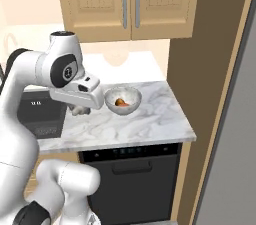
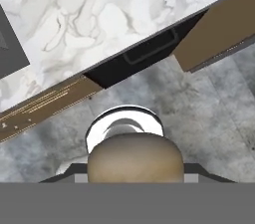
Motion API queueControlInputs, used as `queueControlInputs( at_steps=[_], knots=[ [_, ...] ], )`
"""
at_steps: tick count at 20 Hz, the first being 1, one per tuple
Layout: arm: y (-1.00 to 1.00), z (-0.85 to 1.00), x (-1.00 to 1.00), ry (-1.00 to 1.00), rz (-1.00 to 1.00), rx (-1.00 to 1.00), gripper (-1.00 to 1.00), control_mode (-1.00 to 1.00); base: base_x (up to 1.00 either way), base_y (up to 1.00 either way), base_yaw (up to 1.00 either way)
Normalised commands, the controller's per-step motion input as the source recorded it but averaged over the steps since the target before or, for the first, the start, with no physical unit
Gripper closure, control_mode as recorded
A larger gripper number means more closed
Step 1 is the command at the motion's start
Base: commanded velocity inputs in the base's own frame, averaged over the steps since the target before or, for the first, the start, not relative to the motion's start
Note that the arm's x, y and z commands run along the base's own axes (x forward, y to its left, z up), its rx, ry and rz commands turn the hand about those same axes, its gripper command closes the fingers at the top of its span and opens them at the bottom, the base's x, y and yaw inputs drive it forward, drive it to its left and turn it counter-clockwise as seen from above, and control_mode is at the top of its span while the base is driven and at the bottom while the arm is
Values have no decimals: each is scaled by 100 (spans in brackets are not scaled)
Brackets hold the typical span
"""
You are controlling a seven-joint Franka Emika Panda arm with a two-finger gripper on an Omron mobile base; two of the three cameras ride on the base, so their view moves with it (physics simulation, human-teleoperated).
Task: Take the mango, mushroom, and squash from the freezer and place them in the bowl on the counter.
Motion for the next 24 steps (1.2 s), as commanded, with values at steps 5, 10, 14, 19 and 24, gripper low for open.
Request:
queueControlInputs(
  at_steps=[5,10,14,19,24],
  knots=[
    [-1,-18,78,0,0,0,100,-100,0,0,0],
    [-7,-14,91,0,0,0,100,-100,0,0,0],
    [-21,-5,93,0,0,0,100,-100,0,0,0],
    [-37,-17,78,-1,0,0,100,-100,0,0,0],
    [-35,-30,78,0,0,0,100,-100,0,0,0]
  ],
)
